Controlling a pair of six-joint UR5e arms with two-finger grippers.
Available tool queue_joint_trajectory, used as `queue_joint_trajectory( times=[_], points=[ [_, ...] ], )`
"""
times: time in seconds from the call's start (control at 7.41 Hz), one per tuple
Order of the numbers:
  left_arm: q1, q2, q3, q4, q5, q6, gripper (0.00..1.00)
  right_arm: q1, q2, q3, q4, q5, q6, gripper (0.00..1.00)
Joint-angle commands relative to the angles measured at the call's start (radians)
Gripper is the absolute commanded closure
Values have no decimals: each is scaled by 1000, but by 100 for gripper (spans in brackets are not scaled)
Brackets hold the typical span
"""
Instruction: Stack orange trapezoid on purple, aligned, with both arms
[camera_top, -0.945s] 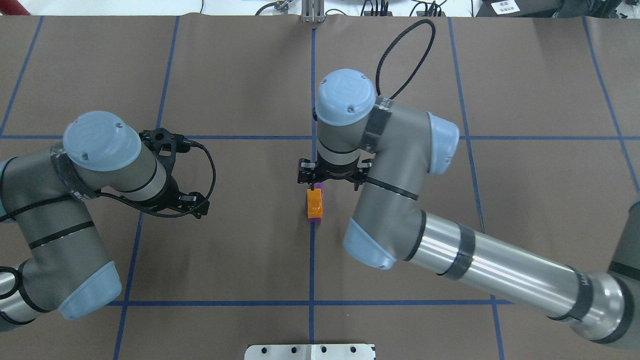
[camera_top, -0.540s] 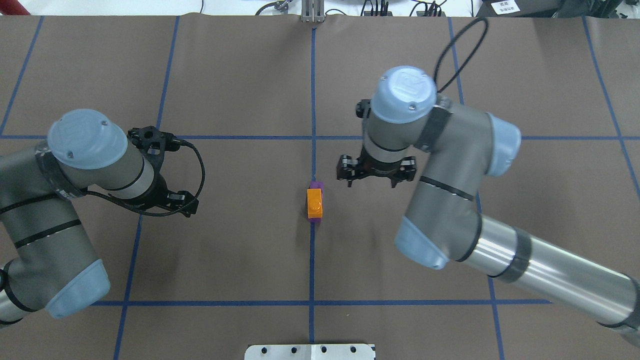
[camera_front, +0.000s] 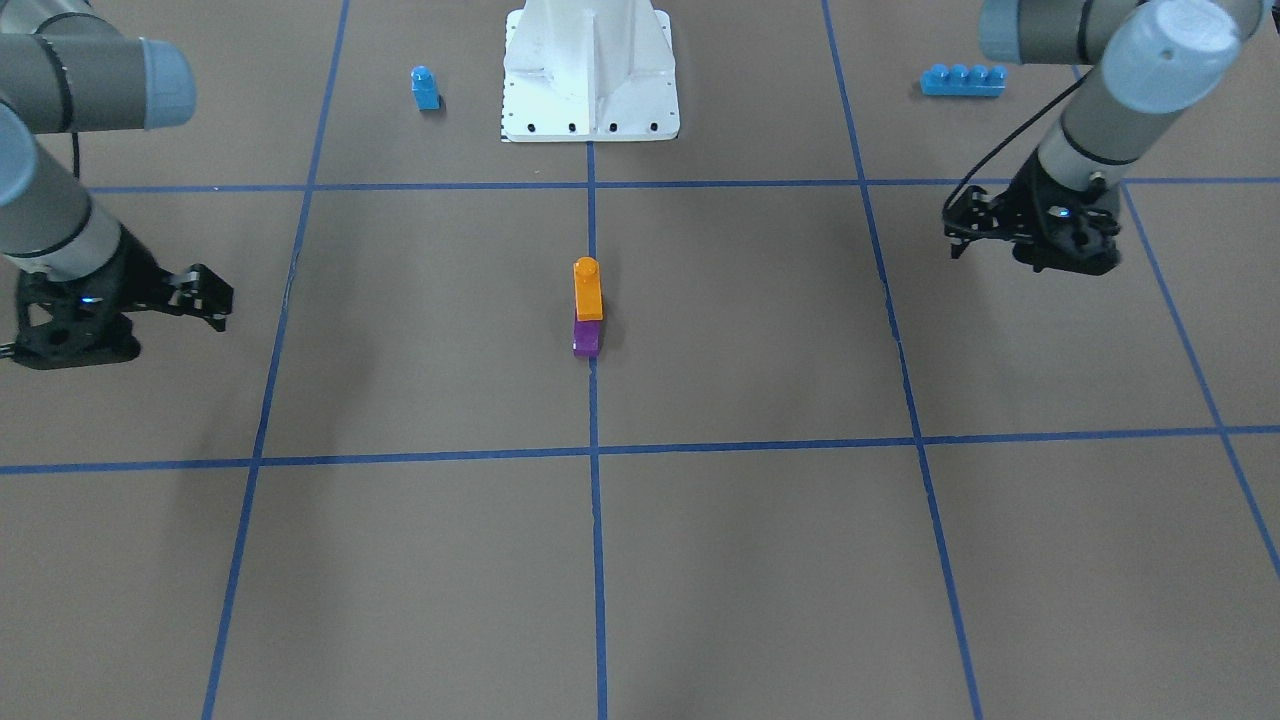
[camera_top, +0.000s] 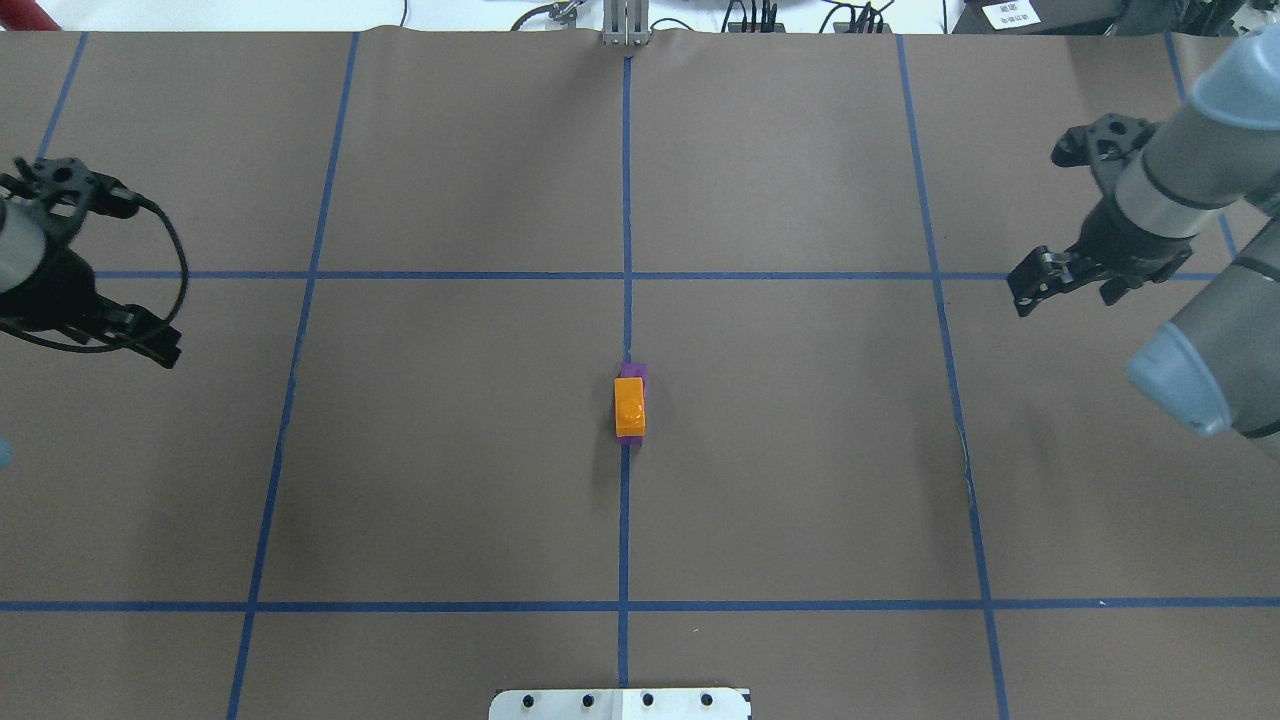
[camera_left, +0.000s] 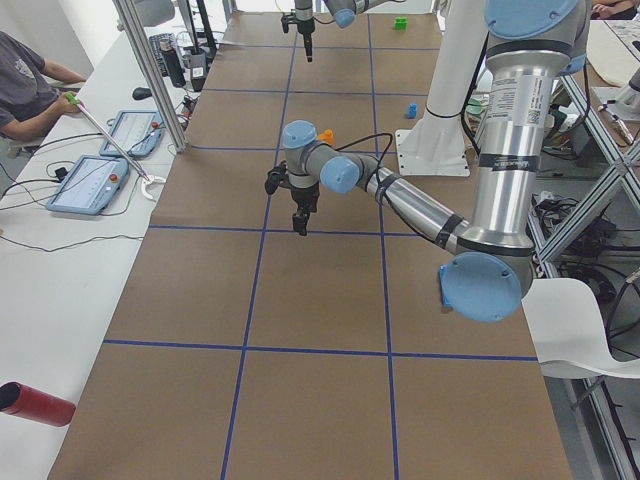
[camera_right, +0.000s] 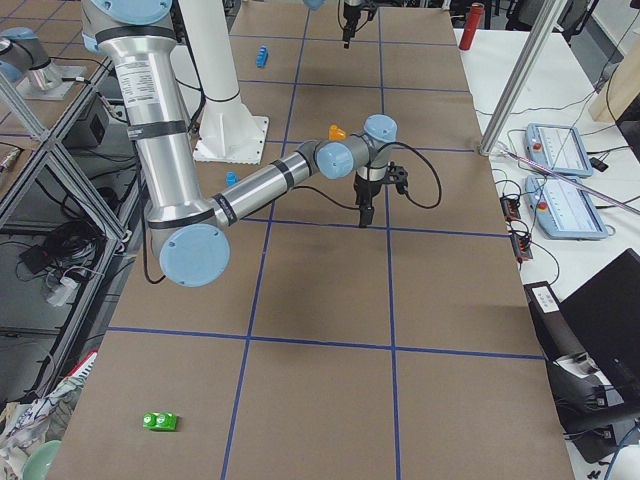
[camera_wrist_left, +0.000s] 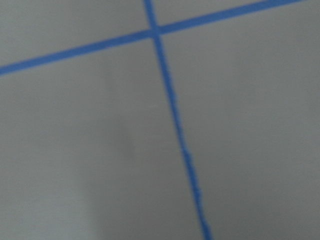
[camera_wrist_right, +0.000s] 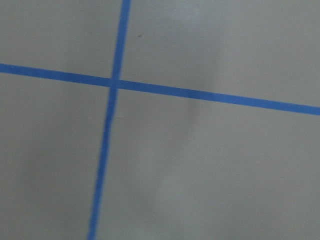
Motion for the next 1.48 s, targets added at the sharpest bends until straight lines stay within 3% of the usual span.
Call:
queue_joint_trajectory(
  times=[0.0,0.27,0.4,1.08,1.35],
  points=[
    [-242,80,99,2,-111,305,0,190,-145,-18,0,31,-291,0],
    [-399,79,260,0,-131,561,0,327,-204,-78,0,87,-350,0],
    [-422,79,285,5,-130,578,0,360,-224,-80,1,90,-384,0],
    [-444,89,301,11,-128,559,0,386,-273,-61,0,97,-424,0],
    [-444,89,301,11,-127,559,0,386,-275,-63,0,138,-424,0]
  ],
)
